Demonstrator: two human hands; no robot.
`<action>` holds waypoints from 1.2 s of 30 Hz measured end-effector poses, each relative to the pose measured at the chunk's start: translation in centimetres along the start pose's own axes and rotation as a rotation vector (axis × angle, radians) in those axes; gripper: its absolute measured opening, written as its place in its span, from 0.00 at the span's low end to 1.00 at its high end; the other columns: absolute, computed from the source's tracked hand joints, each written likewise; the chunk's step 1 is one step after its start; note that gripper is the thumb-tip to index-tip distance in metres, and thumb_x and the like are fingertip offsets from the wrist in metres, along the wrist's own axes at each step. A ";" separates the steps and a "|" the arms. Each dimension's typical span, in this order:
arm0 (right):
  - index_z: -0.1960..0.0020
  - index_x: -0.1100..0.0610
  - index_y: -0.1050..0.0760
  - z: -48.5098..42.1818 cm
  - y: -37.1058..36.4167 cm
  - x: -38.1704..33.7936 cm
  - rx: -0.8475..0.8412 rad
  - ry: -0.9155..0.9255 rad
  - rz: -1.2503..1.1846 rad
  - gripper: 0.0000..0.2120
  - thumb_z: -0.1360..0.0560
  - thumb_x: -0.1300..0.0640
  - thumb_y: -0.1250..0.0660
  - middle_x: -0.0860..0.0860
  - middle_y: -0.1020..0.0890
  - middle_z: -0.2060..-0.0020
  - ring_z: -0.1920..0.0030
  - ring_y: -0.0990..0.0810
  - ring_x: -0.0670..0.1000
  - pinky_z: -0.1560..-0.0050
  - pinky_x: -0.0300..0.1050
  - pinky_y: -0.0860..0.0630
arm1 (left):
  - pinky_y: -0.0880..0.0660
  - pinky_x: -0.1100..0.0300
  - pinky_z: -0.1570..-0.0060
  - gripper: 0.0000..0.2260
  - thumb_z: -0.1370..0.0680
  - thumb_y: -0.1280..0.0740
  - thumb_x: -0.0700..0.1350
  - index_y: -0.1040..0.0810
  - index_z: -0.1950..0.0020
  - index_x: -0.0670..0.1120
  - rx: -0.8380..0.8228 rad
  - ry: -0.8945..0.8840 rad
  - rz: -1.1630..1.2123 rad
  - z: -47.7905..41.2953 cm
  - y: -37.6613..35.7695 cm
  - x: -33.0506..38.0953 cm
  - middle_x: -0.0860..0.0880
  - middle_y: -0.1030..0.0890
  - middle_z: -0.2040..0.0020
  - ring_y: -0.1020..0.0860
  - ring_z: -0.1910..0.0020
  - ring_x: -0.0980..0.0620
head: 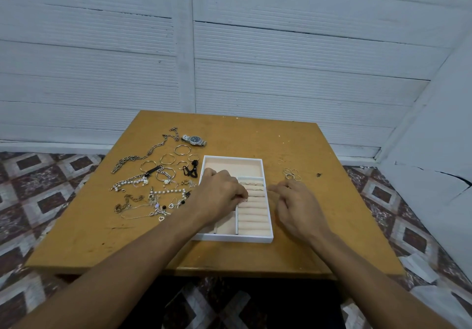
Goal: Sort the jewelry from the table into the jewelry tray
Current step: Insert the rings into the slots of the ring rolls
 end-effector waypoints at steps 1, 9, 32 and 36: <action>0.42 0.53 0.20 0.0 0.1 0.1 0.011 0.003 -0.007 0.20 0.28 0.61 0.43 0.48 0.21 0.55 0.53 0.24 0.51 0.51 0.49 0.26 | 0.43 0.55 0.53 0.10 0.21 0.37 0.51 0.19 0.44 0.55 0.015 -0.021 -0.003 0.1 0.0 0.1 0.55 0.18 0.49 0.27 0.45 0.51; 0.42 0.55 0.19 -0.9 1.6 0.7 0.095 -0.017 -0.044 0.16 0.25 0.62 0.41 0.48 0.22 0.55 0.52 0.24 0.50 0.51 0.48 0.26 | 0.39 0.56 0.58 0.14 0.28 0.38 0.45 0.16 0.50 0.56 0.087 -0.055 0.017 1.0 -0.5 -0.4 0.53 0.22 0.56 0.26 0.55 0.49; 0.49 0.55 0.21 -6.1 1.1 9.0 -0.193 -0.502 -0.137 0.06 0.24 0.56 0.32 0.50 0.20 0.58 0.56 0.23 0.50 0.56 0.41 0.32 | 0.40 0.48 0.39 0.14 0.20 0.40 0.51 0.25 0.35 0.54 -0.092 0.093 -0.013 -13.3 -3.9 3.5 0.48 0.27 0.35 0.37 0.32 0.47; 0.52 0.54 0.22 -6.4 0.9 9.2 -0.167 -0.478 -0.109 0.03 0.25 0.56 0.32 0.50 0.19 0.60 0.57 0.23 0.50 0.65 0.40 0.33 | 0.40 0.47 0.37 0.15 0.20 0.40 0.50 0.27 0.33 0.56 -0.148 0.088 -0.083 -15.7 -5.0 3.5 0.48 0.28 0.34 0.39 0.31 0.46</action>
Point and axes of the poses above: each hand's wrist, its own z-axis away from the middle knuckle, its own y-axis out of the back of the hand, x = y × z, the point moved 3 cm from there along -z, towards the middle knuckle
